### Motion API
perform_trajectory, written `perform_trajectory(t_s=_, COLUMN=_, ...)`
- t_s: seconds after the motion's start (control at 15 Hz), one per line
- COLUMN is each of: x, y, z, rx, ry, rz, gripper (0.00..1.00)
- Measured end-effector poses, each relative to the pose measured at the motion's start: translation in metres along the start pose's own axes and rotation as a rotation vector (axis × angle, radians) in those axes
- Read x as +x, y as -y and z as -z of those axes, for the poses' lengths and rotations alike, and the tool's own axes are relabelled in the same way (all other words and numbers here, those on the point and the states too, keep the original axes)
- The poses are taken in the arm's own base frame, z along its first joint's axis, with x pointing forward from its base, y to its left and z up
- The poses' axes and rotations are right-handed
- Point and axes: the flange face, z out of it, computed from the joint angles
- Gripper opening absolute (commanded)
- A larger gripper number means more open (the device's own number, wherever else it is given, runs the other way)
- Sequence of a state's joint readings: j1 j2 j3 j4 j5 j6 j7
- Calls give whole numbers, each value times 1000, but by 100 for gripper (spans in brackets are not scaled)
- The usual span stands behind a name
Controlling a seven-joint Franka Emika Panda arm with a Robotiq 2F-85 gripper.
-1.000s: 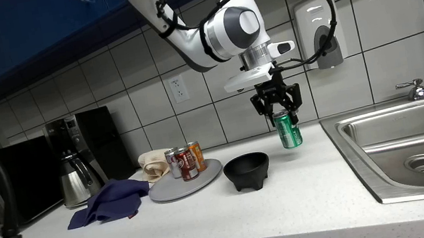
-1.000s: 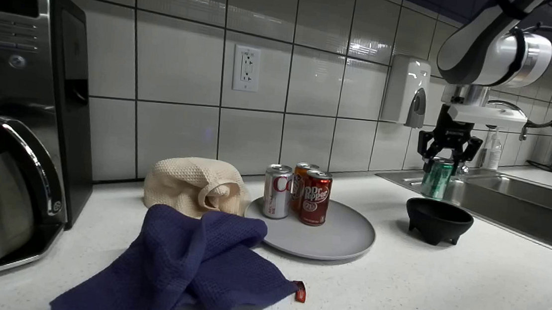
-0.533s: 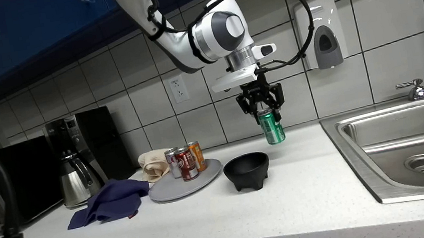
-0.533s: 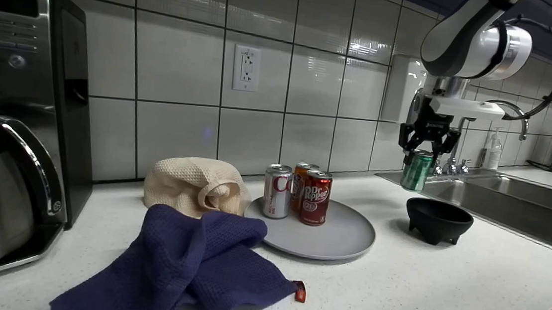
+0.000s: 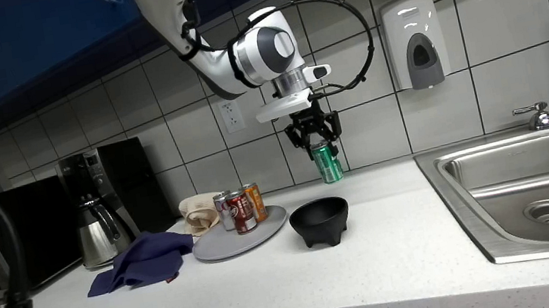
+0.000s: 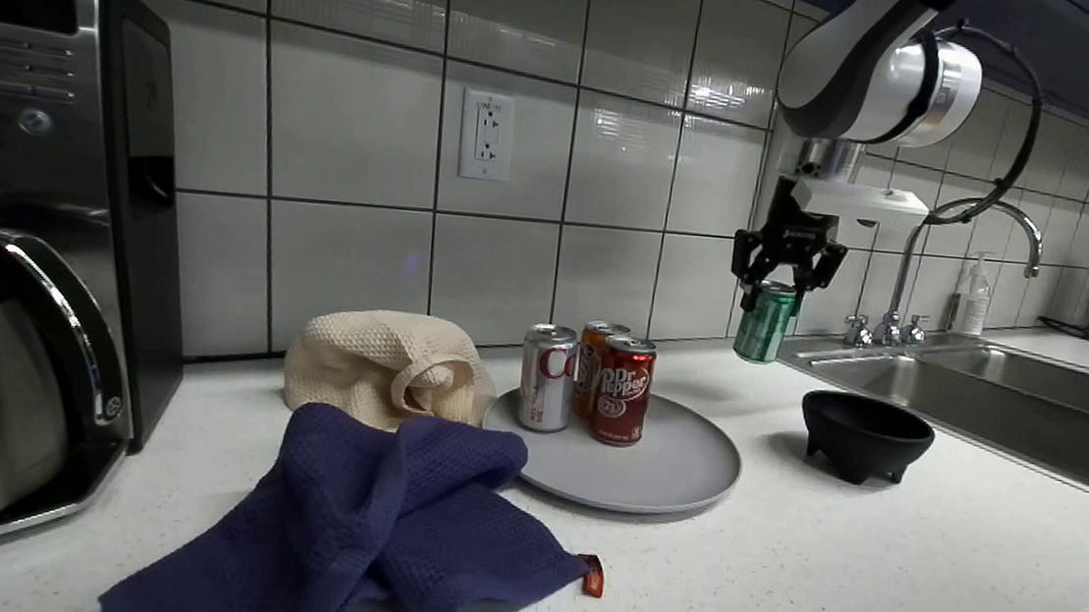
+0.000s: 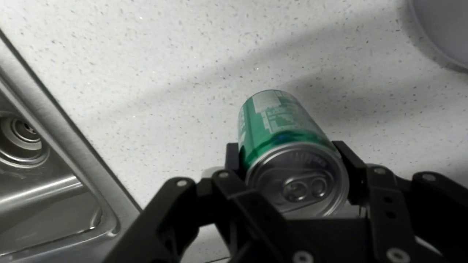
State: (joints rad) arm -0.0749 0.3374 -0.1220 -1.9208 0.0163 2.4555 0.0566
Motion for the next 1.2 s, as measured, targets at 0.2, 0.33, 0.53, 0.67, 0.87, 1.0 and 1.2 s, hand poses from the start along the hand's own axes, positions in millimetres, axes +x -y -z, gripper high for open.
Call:
perform_trajectory(t_s=0.2, x=6, y=22, z=-5, rx=10, ry=8, rz=29, gripper=38)
perform_trajectory(t_s=0.33, x=9, y=36, z=-7, rx=15, ry=19, rz=45, gripper=38)
perform_trajectory(t_s=0.53, x=11, y=56, z=-6, rx=25, ry=31, rz=60, gripper=38)
perform_trajectory(t_s=0.67, x=10, y=69, z=-4, rx=29, ry=42, rz=65, gripper=38)
perform_trajectory(t_s=0.87, x=5, y=85, z=-5, rx=32, ry=57, rz=54, gripper=38)
perform_trajectory(t_s=1.0, x=2, y=92, z=-6, rx=34, ry=70, rz=39, gripper=38)
perform_trajectory(t_s=1.2, x=-1, y=100, z=-7, rx=33, ry=79, rz=17, gripper=38)
